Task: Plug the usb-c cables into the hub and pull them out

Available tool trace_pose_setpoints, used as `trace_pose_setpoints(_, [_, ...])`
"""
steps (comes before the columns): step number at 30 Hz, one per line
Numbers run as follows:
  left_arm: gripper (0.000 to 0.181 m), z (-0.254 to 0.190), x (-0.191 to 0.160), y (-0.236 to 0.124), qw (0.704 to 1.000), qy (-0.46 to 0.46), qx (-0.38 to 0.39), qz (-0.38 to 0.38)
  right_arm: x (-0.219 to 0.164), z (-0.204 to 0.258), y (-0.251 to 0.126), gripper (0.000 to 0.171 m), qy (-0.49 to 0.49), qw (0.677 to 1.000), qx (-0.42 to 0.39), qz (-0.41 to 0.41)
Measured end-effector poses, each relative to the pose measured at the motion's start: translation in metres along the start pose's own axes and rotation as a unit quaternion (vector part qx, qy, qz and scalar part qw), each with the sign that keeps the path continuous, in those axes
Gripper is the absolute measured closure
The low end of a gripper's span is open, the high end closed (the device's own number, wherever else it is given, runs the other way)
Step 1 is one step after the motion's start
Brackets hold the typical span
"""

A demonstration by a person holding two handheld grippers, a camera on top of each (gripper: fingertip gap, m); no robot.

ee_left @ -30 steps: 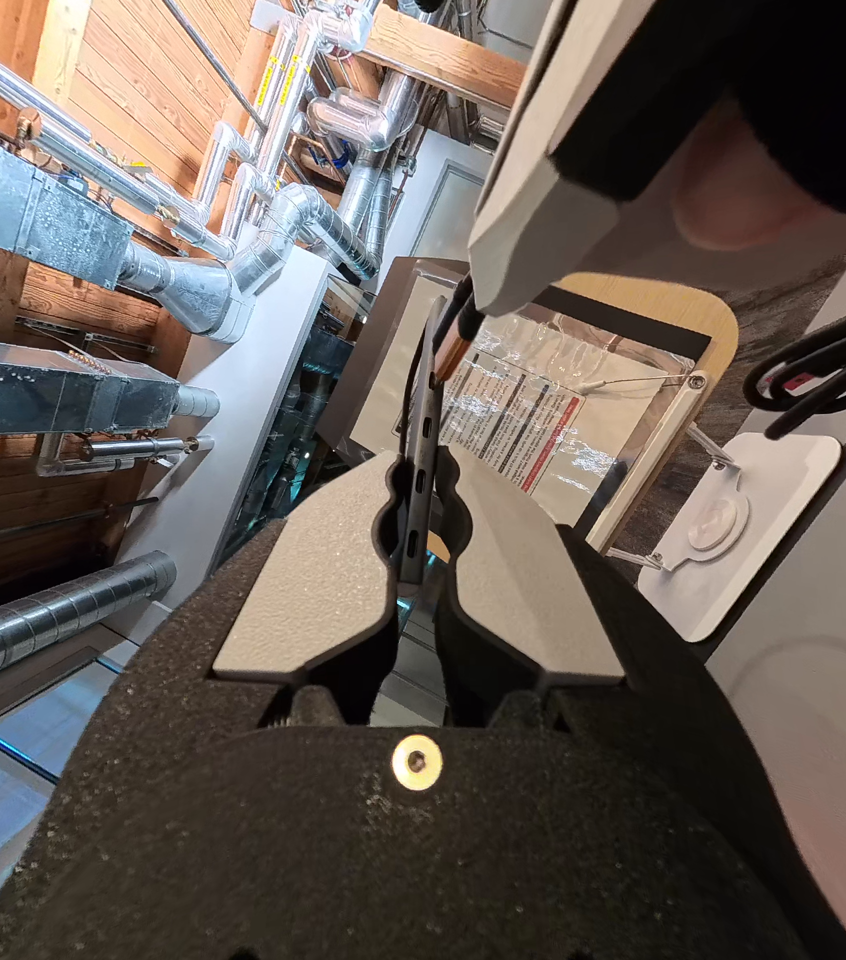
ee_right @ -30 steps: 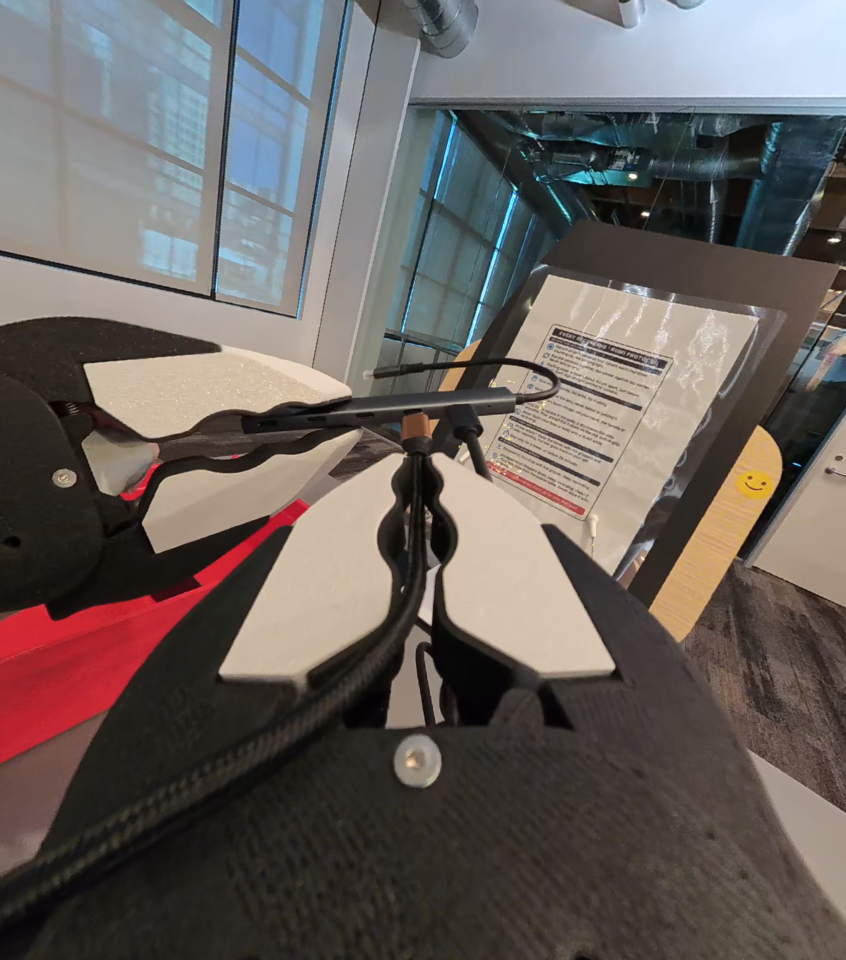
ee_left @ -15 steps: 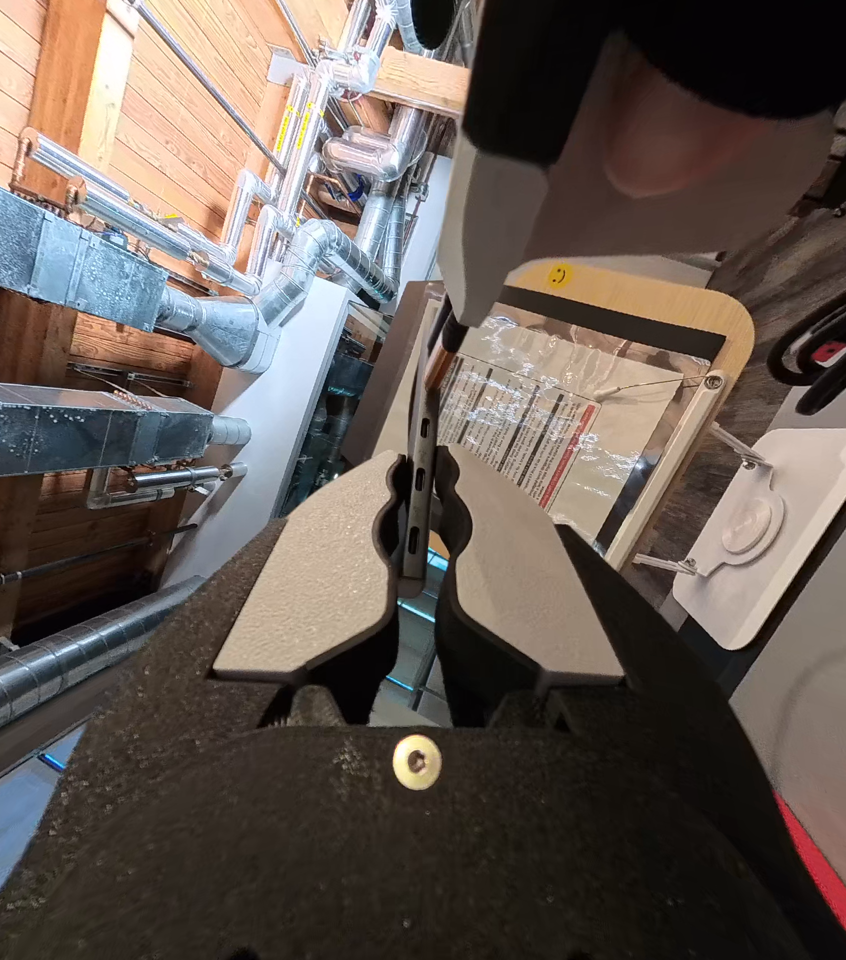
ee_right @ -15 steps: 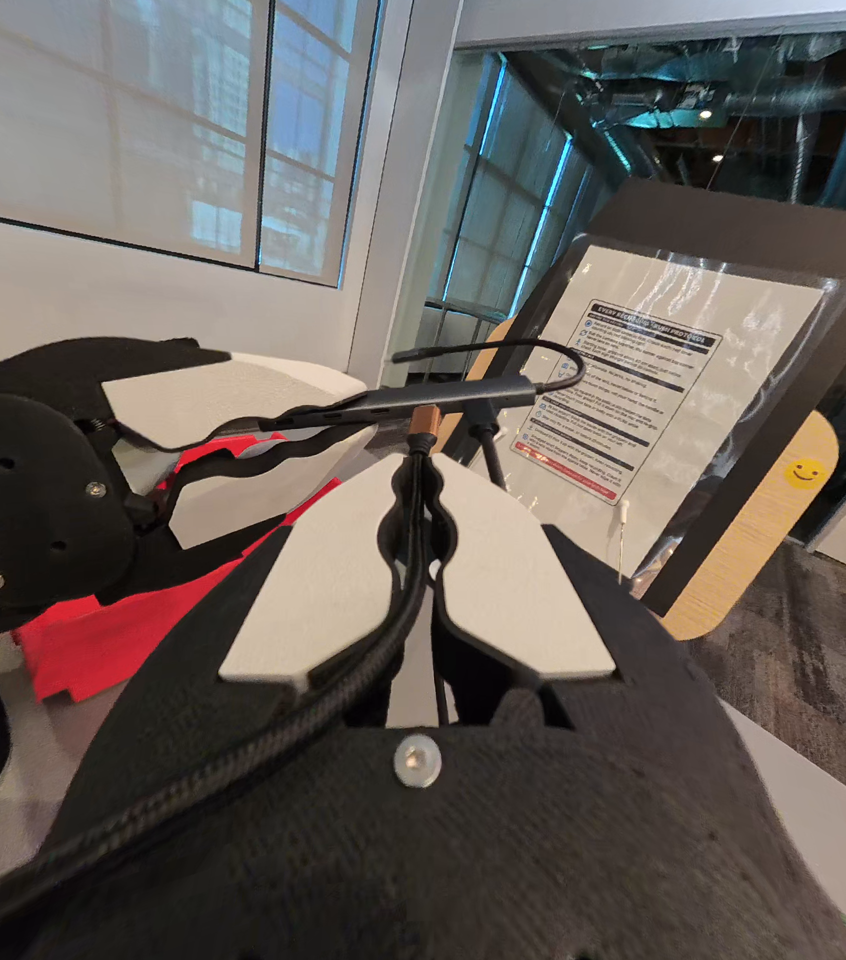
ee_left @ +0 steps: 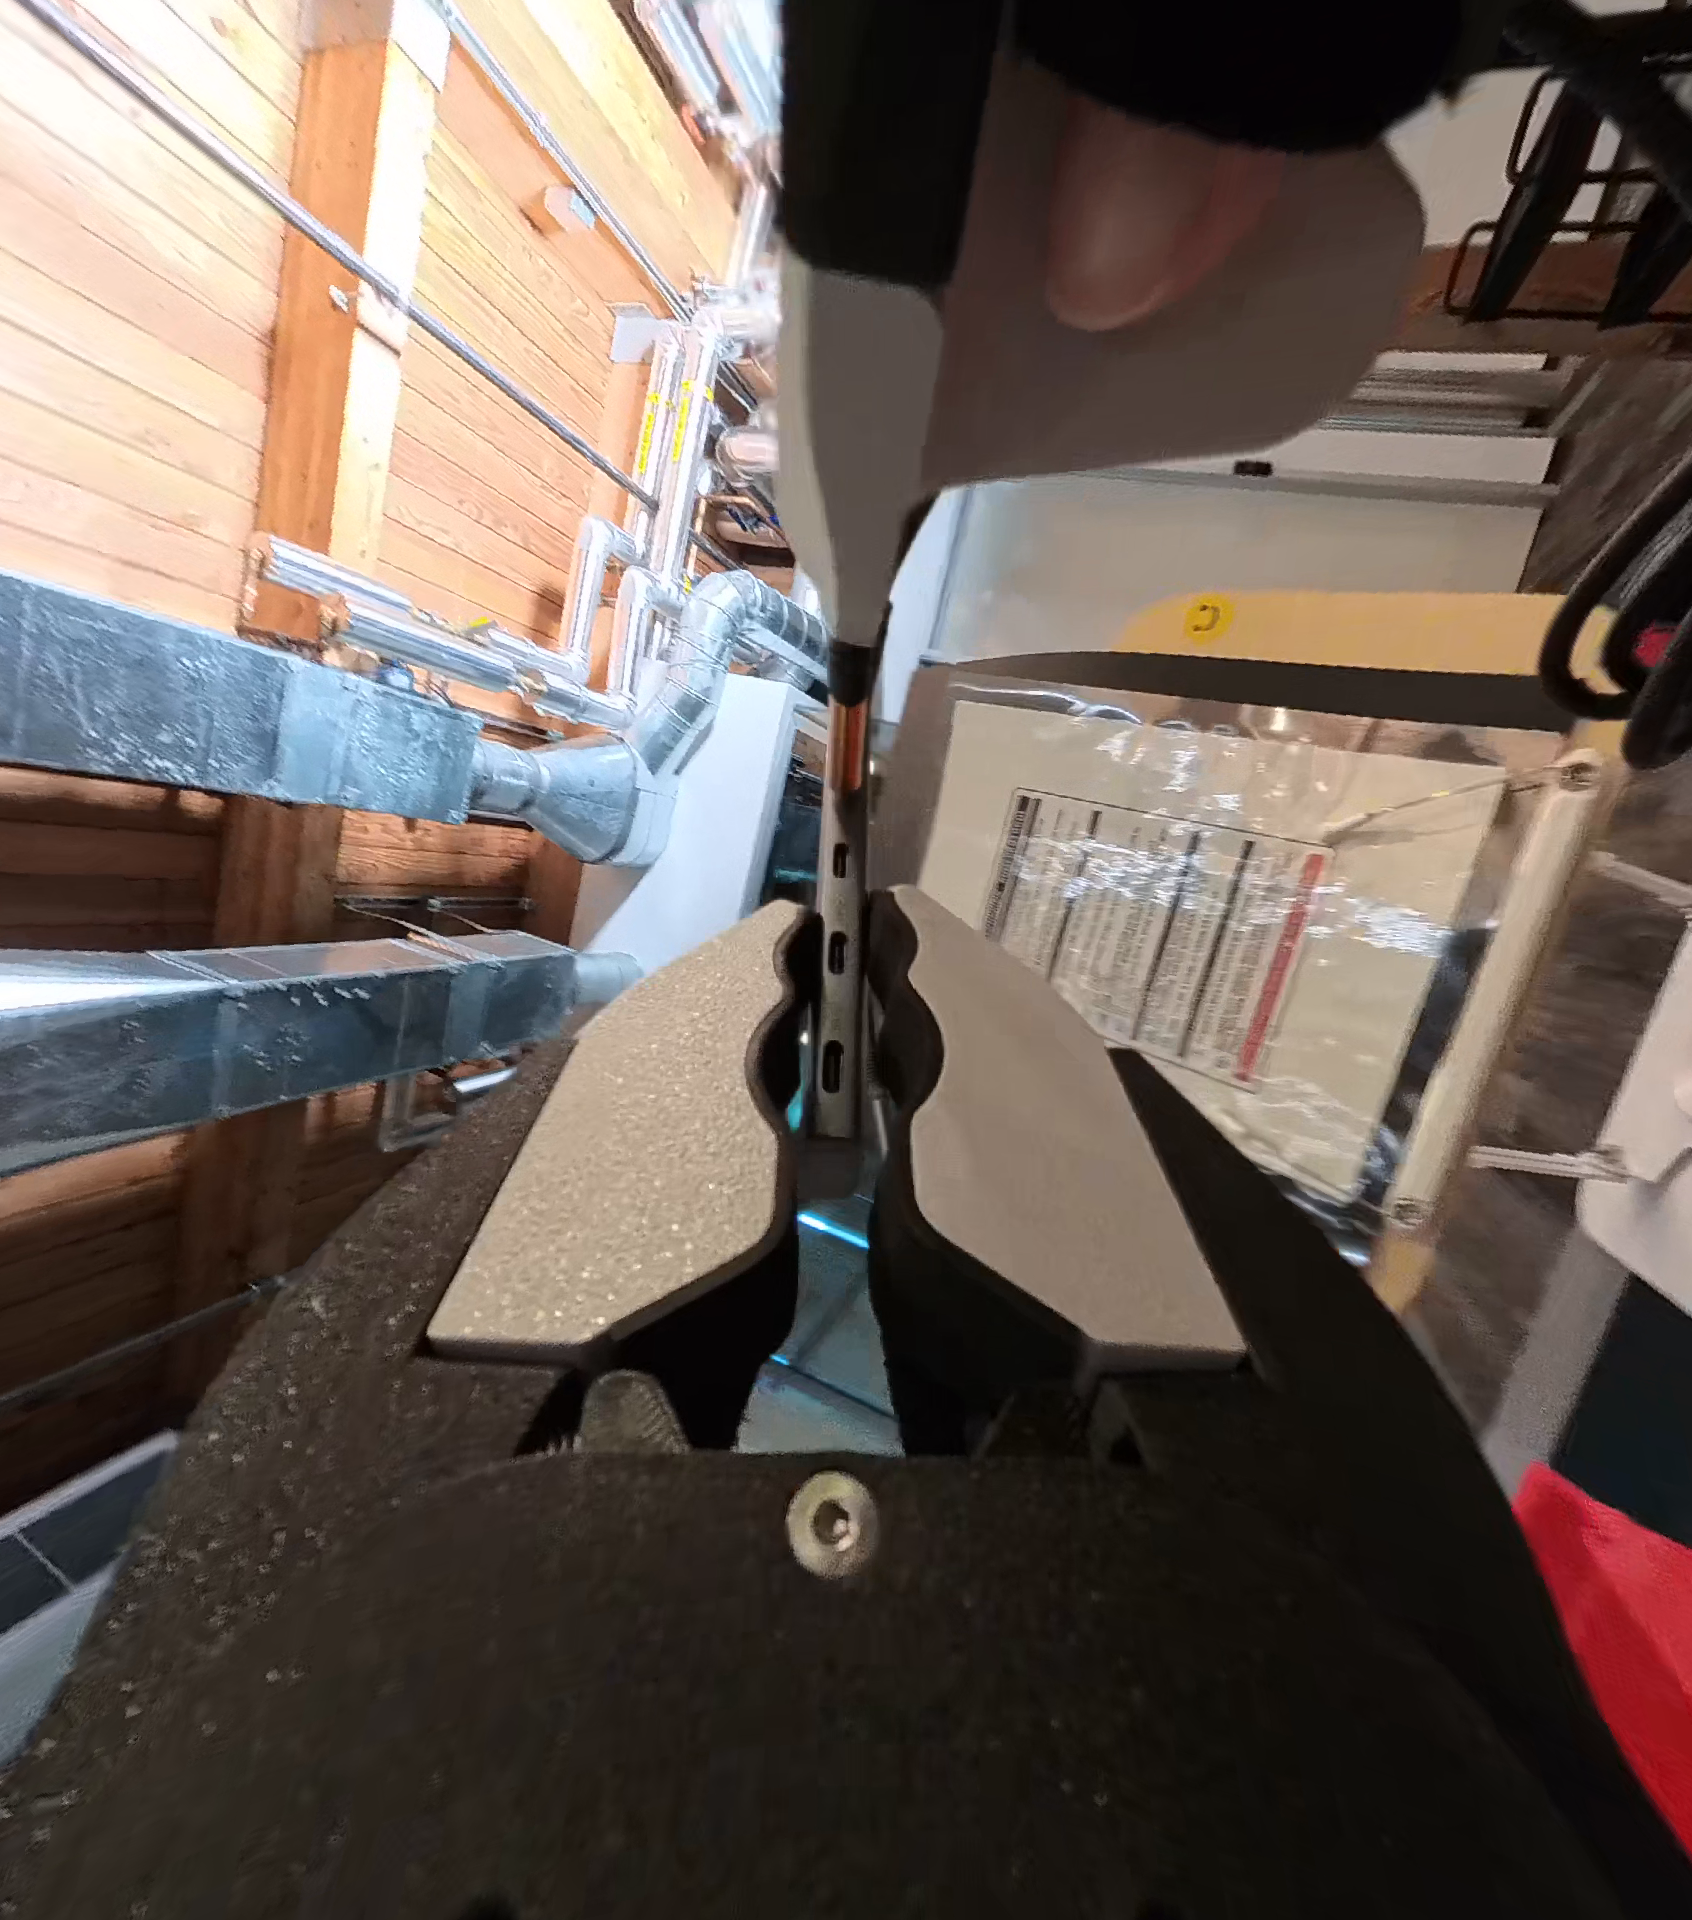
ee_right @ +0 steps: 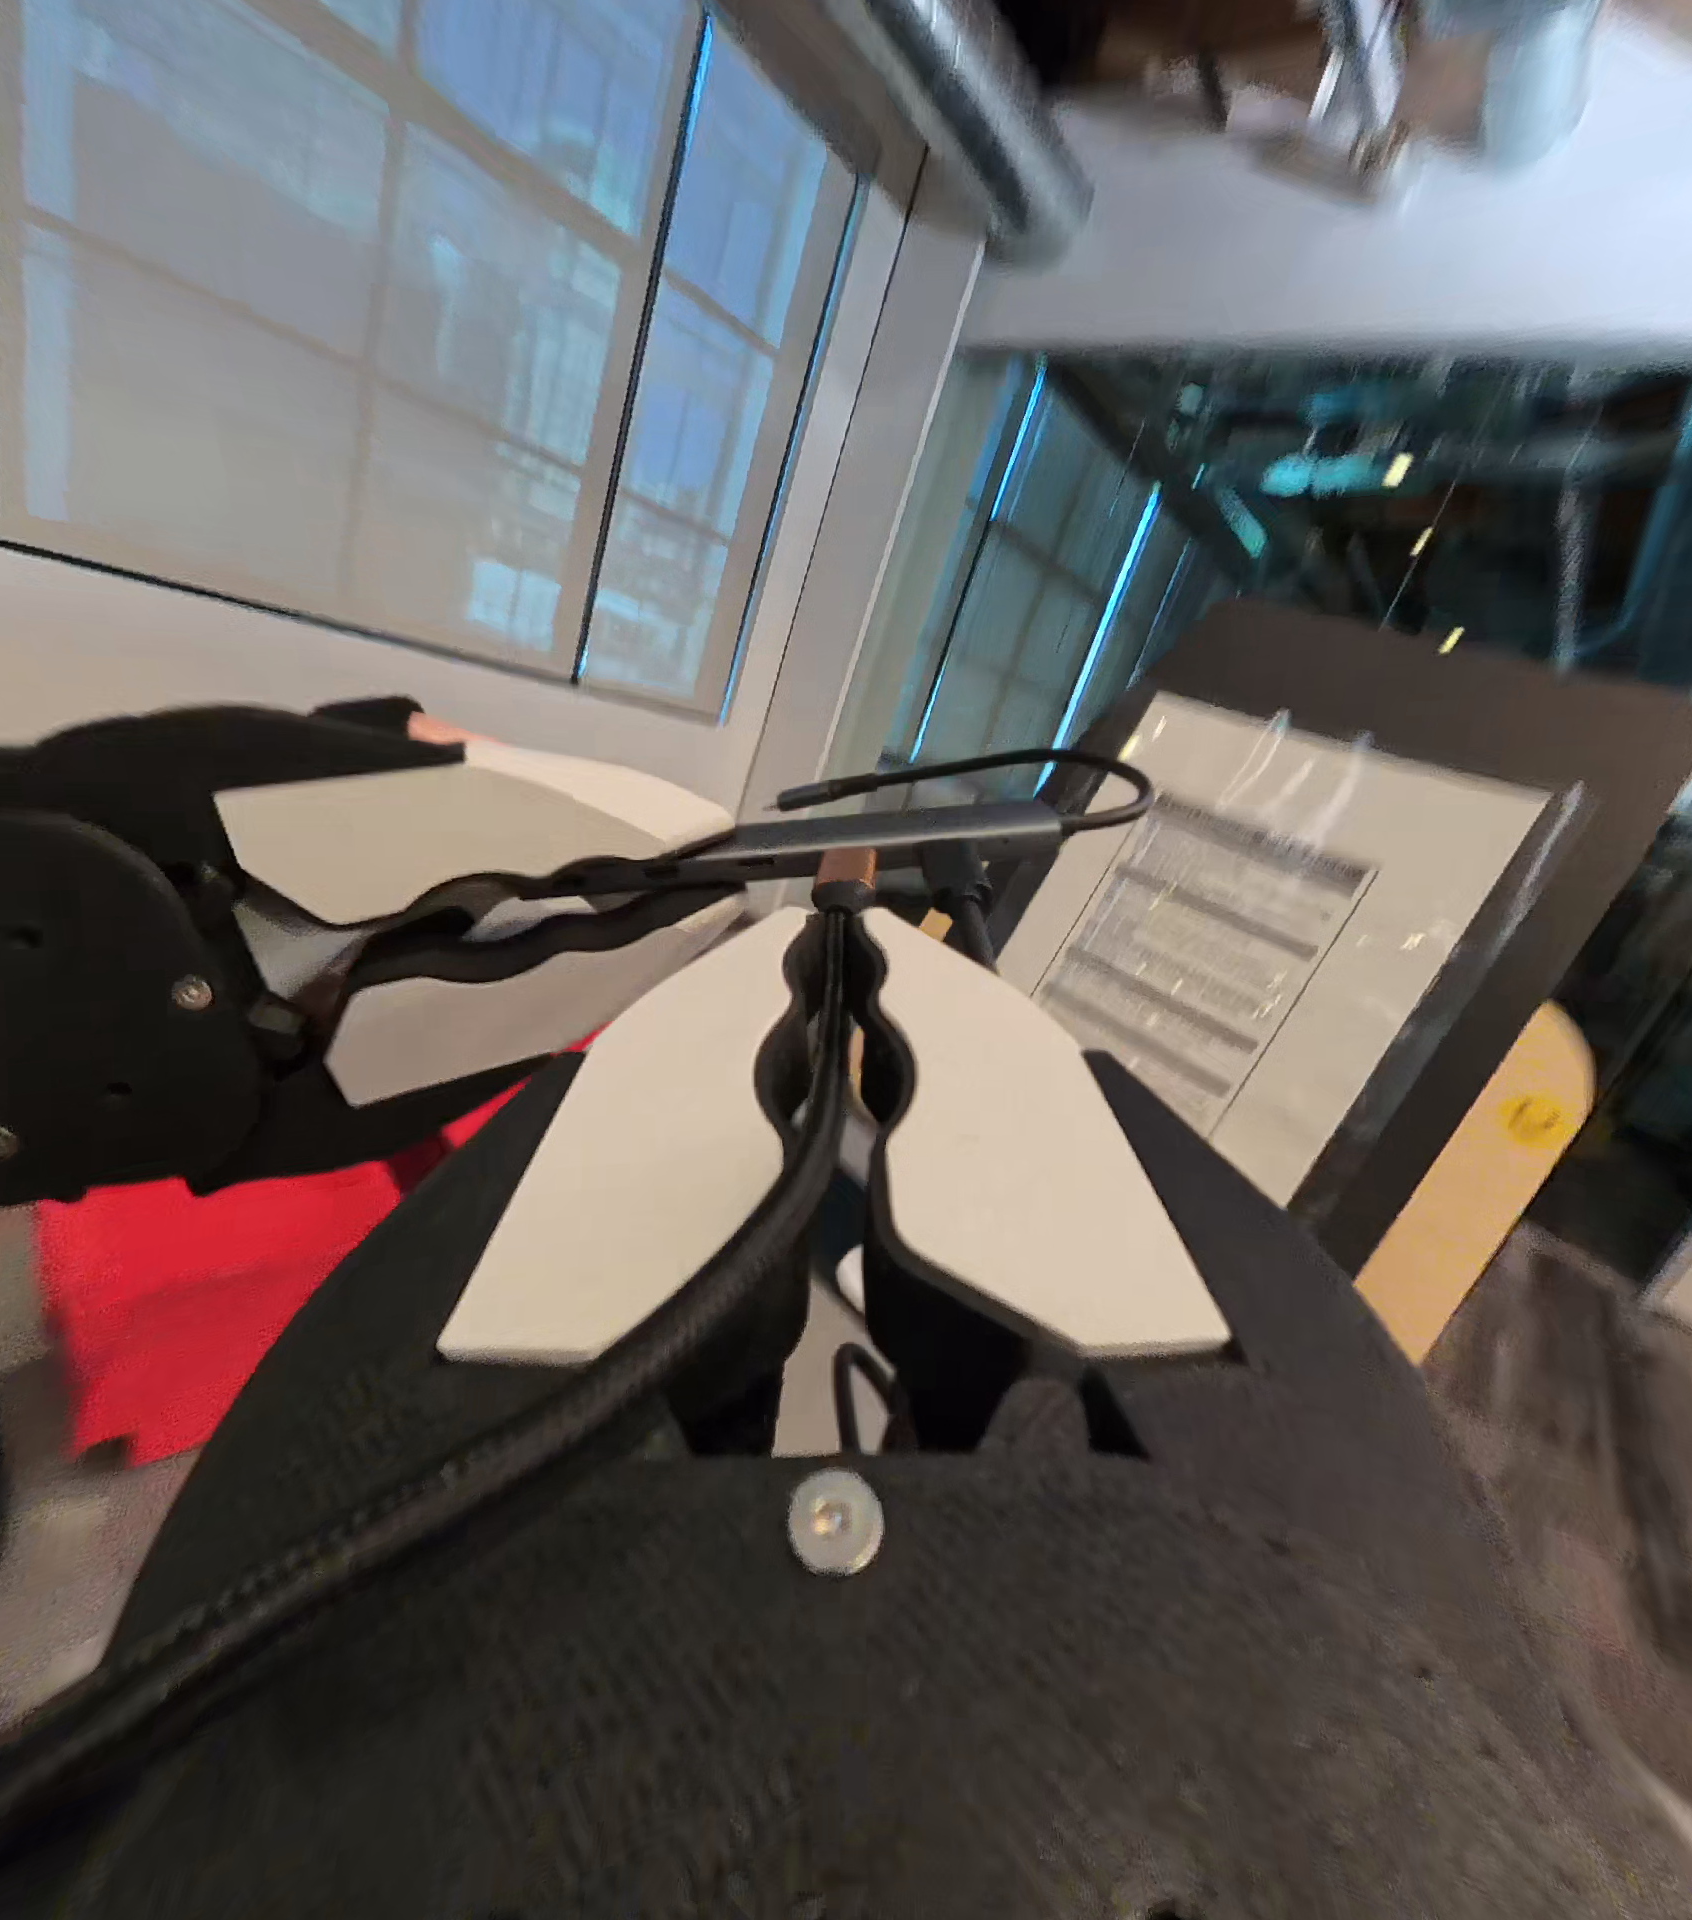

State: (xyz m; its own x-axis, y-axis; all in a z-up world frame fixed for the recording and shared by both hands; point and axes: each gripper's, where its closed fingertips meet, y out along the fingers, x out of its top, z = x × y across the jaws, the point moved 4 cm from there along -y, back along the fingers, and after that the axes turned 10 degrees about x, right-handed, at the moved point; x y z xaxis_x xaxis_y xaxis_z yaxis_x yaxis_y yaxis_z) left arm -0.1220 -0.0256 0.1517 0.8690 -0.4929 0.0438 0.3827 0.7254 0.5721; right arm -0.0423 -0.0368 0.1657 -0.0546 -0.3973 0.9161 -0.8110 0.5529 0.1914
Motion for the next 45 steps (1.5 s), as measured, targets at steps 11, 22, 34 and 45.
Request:
trace_pose_setpoints(11, [0.171, 0.074, 0.063, 0.017, 0.958, 0.253, 0.017, -0.136, 0.044, -0.003, -0.047, 0.167, -0.019, 0.961, -0.03, -0.276])
trace_pose_setpoints(22, [0.171, 0.114, 0.123, 0.006, 0.952, 0.245, 0.095, -0.16, 0.08, 0.018, -0.096, 0.168, -0.141, 0.905, -0.107, -0.386])
trace_pose_setpoints(34, [0.172, 0.123, 0.13, 0.004, 0.94, 0.263, 0.101, -0.193, 0.09, 0.015, -0.106, 0.168, -0.142, 0.907, -0.069, -0.391])
trace_pose_setpoints(45, [0.173, 0.117, 0.131, -0.004, 0.906, 0.343, 0.08, -0.236, 0.098, 0.003, -0.104, 0.167, -0.075, 0.934, -0.013, -0.35])
